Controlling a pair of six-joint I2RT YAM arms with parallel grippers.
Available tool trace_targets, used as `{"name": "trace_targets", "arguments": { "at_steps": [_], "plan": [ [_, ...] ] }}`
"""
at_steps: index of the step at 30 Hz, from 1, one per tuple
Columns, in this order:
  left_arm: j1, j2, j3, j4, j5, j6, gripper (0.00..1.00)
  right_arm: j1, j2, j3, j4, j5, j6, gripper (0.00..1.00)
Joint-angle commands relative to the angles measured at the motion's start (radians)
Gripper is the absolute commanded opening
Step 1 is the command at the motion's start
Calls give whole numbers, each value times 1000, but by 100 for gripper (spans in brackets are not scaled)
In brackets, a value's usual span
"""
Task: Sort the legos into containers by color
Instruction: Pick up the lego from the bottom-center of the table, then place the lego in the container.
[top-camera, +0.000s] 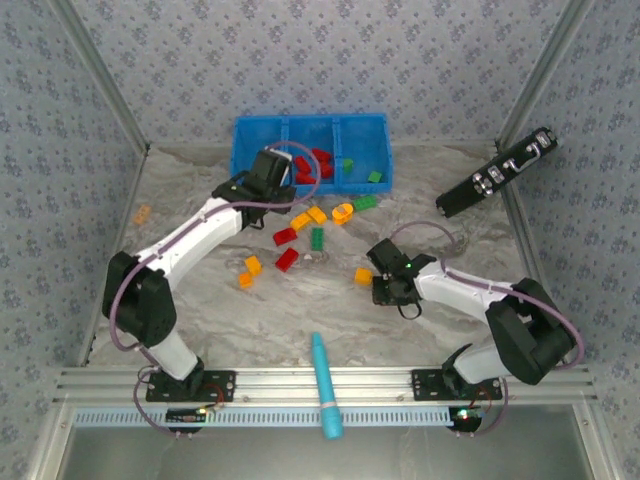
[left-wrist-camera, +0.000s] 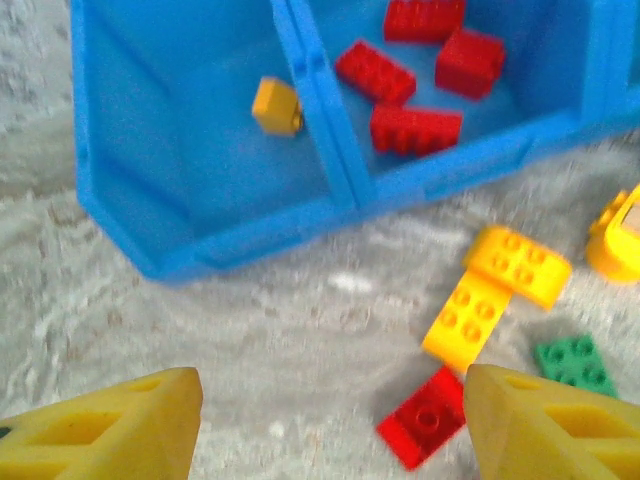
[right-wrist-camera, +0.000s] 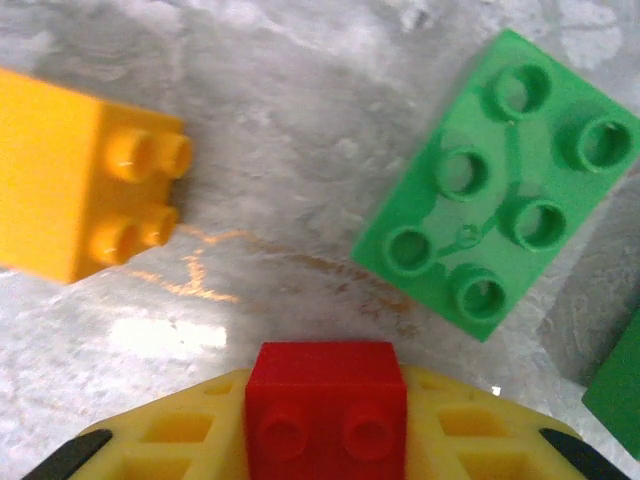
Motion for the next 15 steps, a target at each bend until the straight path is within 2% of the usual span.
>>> {"name": "trace_targets", "arguments": {
  "at_steps": [1, 8, 15],
  "plan": [
    [-1, -75, -70, -48, -1, -29, 71, 0, -35, 100, -136, -11, -82, 33],
    [-1, -215, -253, -49, 61, -23, 72, -37, -147, 261, -279, -7, -222, 31],
    [-17, -278, -363, -18, 154, 11, 73, -125, -66, 523, -301, 20, -410, 31]
  ]
}}
